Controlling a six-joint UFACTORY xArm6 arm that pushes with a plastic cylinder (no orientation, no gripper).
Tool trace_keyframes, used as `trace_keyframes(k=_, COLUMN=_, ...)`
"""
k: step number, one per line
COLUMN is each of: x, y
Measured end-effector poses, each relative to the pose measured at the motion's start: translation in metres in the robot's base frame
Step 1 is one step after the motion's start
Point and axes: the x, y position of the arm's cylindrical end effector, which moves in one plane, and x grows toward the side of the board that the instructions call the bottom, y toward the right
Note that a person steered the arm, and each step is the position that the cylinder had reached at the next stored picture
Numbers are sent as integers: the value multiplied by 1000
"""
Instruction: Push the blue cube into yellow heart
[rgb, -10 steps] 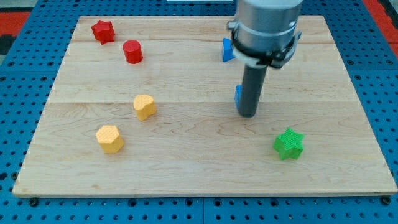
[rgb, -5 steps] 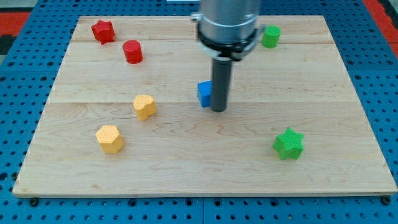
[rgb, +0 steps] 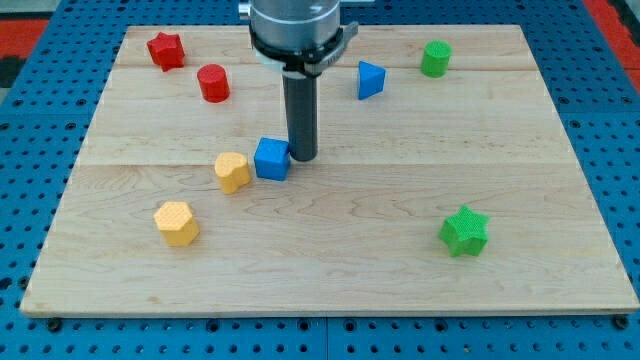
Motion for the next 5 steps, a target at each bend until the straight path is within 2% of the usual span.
trace_keyframes(k=1, x=4, y=-45)
trace_keyframes(k=2, x=11, y=-64)
trace_keyframes(k=5, x=4, y=-64)
